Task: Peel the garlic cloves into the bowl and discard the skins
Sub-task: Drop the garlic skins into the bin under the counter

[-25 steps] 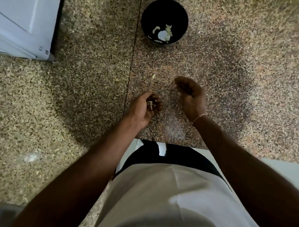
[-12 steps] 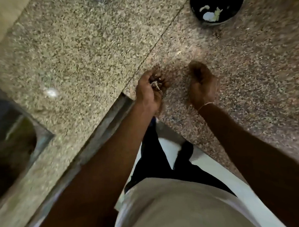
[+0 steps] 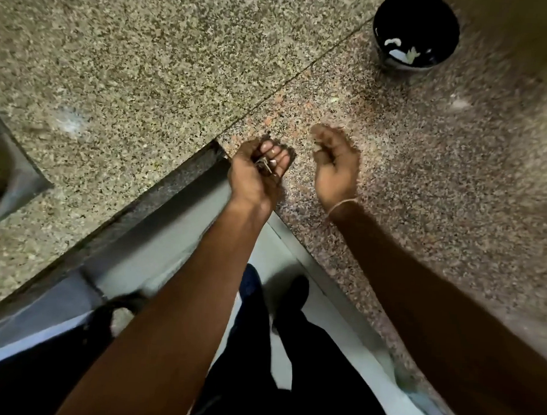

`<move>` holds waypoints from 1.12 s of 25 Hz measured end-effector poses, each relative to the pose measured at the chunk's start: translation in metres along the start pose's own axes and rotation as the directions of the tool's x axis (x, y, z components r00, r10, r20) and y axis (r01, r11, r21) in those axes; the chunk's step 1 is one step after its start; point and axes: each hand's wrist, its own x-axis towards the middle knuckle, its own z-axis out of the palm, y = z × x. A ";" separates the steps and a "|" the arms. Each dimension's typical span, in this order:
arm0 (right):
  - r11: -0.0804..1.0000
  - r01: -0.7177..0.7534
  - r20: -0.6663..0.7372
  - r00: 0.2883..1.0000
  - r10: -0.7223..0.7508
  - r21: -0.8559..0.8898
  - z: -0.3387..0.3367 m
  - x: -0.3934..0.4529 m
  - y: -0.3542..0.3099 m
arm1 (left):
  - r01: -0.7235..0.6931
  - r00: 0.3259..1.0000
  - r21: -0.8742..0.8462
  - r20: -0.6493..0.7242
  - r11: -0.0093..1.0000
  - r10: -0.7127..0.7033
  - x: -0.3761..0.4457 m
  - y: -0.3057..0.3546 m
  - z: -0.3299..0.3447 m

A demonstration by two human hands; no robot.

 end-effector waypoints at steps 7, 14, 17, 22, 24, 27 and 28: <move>0.993 0.014 -0.142 0.990 0.003 0.116 -0.021 0.036 -0.009 | -0.199 0.979 -0.222 0.004 0.955 0.205 -0.001 -0.015 -0.010; 0.989 0.037 0.064 0.997 -0.047 0.145 -0.027 0.026 -0.005 | -0.497 0.866 -0.543 -0.361 0.677 0.346 -0.008 -0.036 -0.076; 0.991 0.042 0.068 0.996 -0.051 0.129 -0.029 0.032 -0.002 | -0.454 0.888 -0.629 -0.374 0.631 0.266 -0.005 -0.064 -0.068; 0.978 0.083 0.403 0.902 -0.155 0.190 0.007 -0.016 0.012 | -0.490 0.870 -0.649 -0.408 0.581 0.278 0.012 -0.088 -0.060; 0.970 0.081 0.442 0.879 -0.178 0.229 0.003 -0.012 0.011 | -0.487 0.874 -0.674 -0.382 0.556 0.302 0.007 -0.087 -0.062; 0.979 0.106 0.290 0.944 -0.155 0.176 -0.013 0.038 0.003 | -0.487 0.873 -0.674 -0.382 0.556 0.302 0.006 -0.081 -0.060; 0.983 0.076 0.244 0.963 -0.115 0.165 -0.016 0.051 0.002 | -0.493 0.870 -0.665 -0.389 0.560 0.303 0.007 -0.080 -0.058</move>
